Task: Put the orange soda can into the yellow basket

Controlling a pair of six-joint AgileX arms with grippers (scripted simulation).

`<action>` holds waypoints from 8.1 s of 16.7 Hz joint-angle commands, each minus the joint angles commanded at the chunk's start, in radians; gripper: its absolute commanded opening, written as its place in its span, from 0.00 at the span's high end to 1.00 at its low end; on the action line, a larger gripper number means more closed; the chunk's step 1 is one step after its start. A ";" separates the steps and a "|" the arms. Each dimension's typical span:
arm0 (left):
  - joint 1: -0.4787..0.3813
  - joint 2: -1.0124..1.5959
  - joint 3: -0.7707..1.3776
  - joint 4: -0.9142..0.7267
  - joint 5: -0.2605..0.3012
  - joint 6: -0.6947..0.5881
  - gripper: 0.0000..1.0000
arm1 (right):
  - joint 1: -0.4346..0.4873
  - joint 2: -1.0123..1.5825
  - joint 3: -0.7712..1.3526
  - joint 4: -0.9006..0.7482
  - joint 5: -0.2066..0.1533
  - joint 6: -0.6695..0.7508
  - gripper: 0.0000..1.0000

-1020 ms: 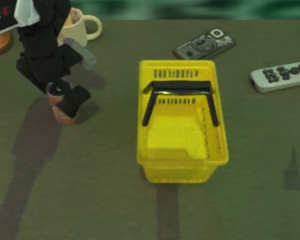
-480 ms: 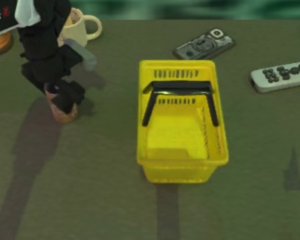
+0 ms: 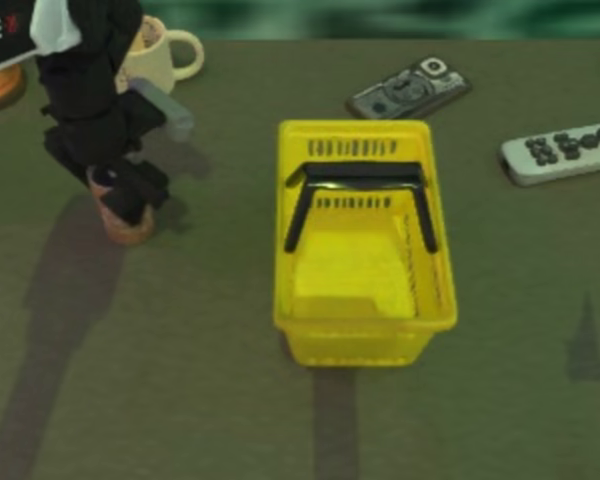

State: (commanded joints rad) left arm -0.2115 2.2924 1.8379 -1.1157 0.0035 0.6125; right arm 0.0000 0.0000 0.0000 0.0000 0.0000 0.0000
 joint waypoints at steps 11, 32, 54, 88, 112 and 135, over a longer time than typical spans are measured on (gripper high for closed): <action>-0.005 -0.004 -0.011 0.061 0.051 -0.017 1.00 | 0.000 0.000 0.000 0.000 0.000 0.000 0.00; -0.098 -0.159 -0.411 1.728 1.233 -0.549 1.00 | 0.000 0.000 0.000 0.000 0.000 0.000 0.00; -0.075 0.053 -0.514 2.098 1.279 -0.572 1.00 | 0.000 0.000 0.000 0.000 0.000 0.000 0.00; 0.043 -0.585 -0.796 1.831 0.900 -0.680 0.00 | 0.209 0.668 0.662 -0.502 -0.003 -0.339 0.00; 0.232 -2.292 -1.838 1.116 -0.004 -0.612 0.00 | 0.651 2.319 2.340 -1.591 0.004 -1.078 0.00; 0.232 -2.292 -1.838 1.116 -0.004 -0.612 0.00 | 0.652 2.292 2.213 -1.491 0.004 -1.077 0.83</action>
State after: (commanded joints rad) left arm 0.0200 0.0000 0.0000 0.0000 0.0000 0.0000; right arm 0.6516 2.2924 2.2128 -1.4912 0.0041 -1.0773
